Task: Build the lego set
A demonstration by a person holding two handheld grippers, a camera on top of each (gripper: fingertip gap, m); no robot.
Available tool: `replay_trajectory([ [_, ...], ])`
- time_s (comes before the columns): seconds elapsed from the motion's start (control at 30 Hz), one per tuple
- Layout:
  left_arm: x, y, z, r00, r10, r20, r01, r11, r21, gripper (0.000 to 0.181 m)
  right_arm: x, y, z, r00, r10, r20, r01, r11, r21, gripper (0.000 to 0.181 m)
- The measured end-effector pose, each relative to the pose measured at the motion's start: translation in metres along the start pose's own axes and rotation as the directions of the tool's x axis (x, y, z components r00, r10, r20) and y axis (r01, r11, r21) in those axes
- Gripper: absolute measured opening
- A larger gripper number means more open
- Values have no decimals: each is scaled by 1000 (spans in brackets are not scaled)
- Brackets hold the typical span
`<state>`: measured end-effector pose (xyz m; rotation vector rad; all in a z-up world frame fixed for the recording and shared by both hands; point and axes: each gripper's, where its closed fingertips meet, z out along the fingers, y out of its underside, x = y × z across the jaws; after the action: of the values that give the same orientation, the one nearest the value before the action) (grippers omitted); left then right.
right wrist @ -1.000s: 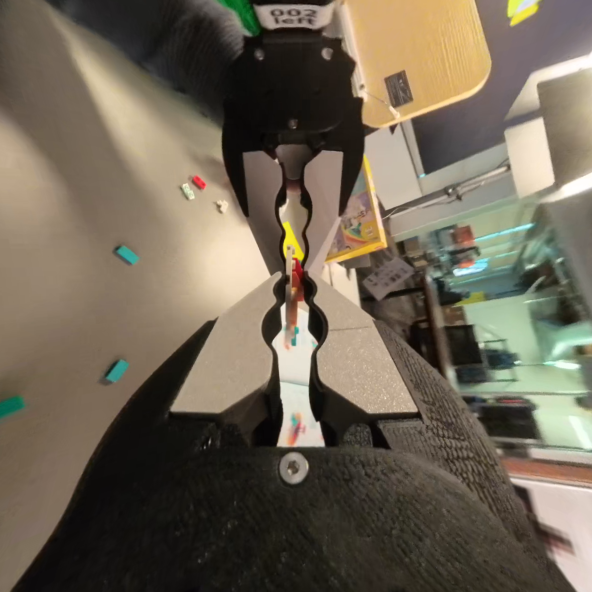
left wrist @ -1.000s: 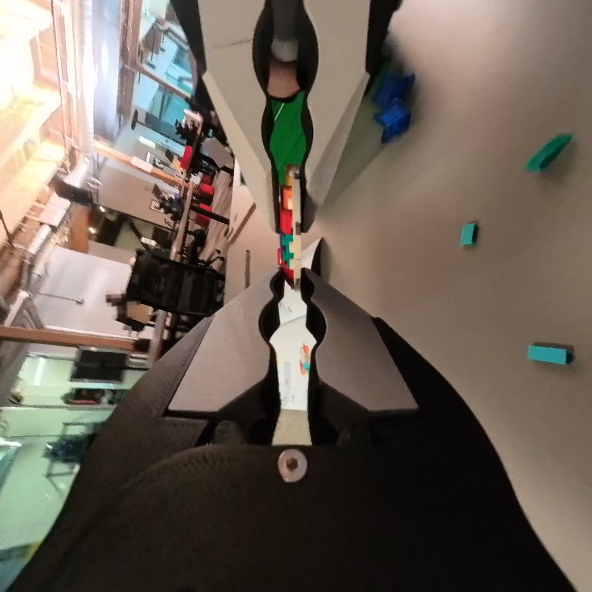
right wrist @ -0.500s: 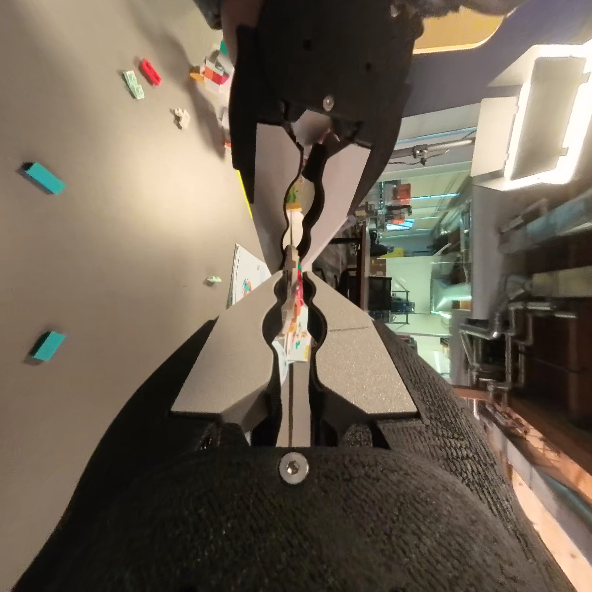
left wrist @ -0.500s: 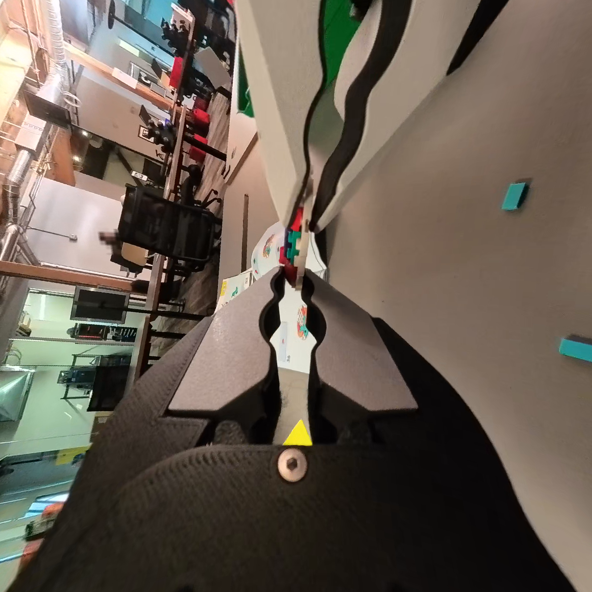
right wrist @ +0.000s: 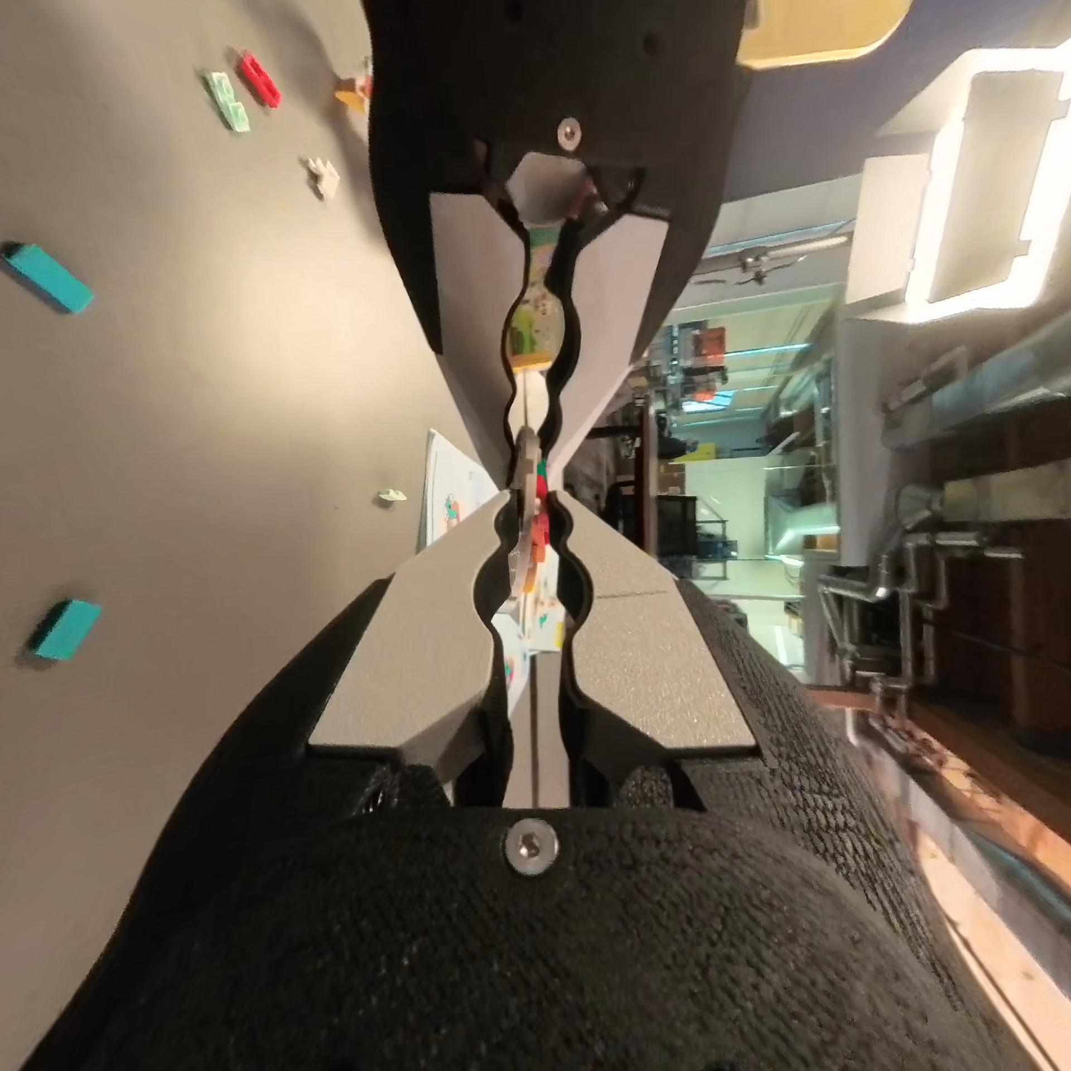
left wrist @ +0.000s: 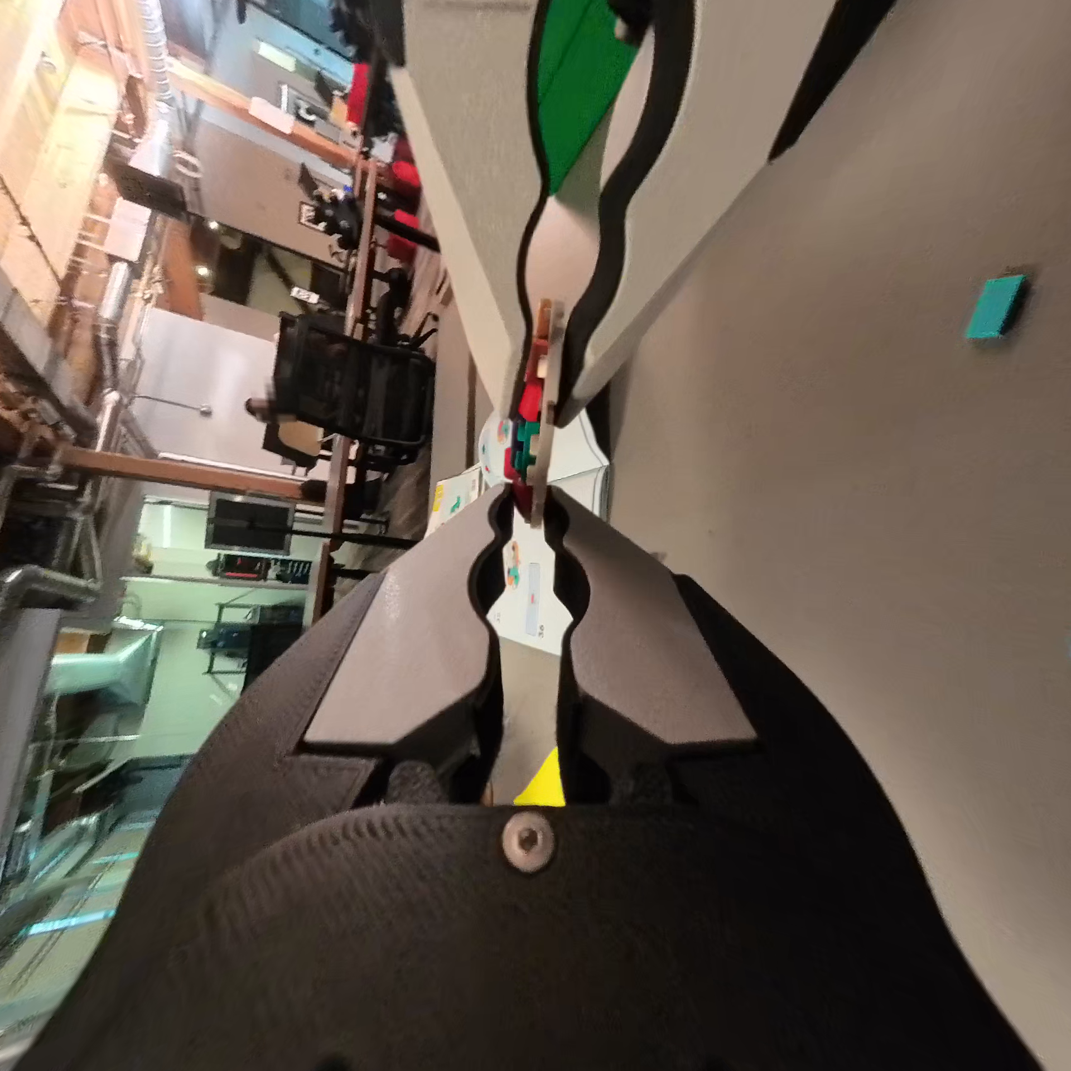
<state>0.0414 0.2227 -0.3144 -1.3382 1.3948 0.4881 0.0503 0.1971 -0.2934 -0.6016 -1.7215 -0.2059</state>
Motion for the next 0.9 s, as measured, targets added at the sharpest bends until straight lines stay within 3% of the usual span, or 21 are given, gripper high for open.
replay_trajectory([
  [0.03,-1,1,1,999,-12,33,12,1000,-6,8,0,3,1,999,-8,-32,8,1000,0,7],
  [0.17,5,-2,1,993,-14,120,13,1000,11,50,-11,25,6,997,-44,-67,41,998,-55,7],
  [0.33,18,-15,-1,965,183,190,-187,982,0,9,-22,15,4,996,-72,-43,73,997,19,8],
  [0.4,20,-18,-6,962,204,180,-207,978,-3,8,-21,8,-1,996,-70,-55,75,994,82,19],
  [0.5,22,-38,-22,984,76,163,-101,984,147,8,-10,-12,-22,995,87,-44,-71,957,282,47],
  [0.57,28,-56,-36,996,-8,91,-22,947,320,8,-5,-20,-35,962,263,80,-272,873,405,49],
  [0.67,27,-72,-51,992,-125,-12,114,865,489,8,-9,-27,-49,868,374,327,-493,730,473,24],
  [0.73,27,-77,-56,985,-158,-64,167,827,536,8,-12,-31,-55,842,373,391,-533,689,491,11],
  [0.8,24,-75,-53,972,-221,-75,227,813,537,8,-11,-26,-53,842,392,371,-534,701,473,11],
  [0.83,18,-69,-47,956,-290,-46,271,812,517,23,-10,-19,-49,845,410,342,-530,724,442,11],
  [0.9,14,-47,-32,925,-381,7,342,840,422,55,-14,15,-34,885,413,213,-460,843,277,10],
])
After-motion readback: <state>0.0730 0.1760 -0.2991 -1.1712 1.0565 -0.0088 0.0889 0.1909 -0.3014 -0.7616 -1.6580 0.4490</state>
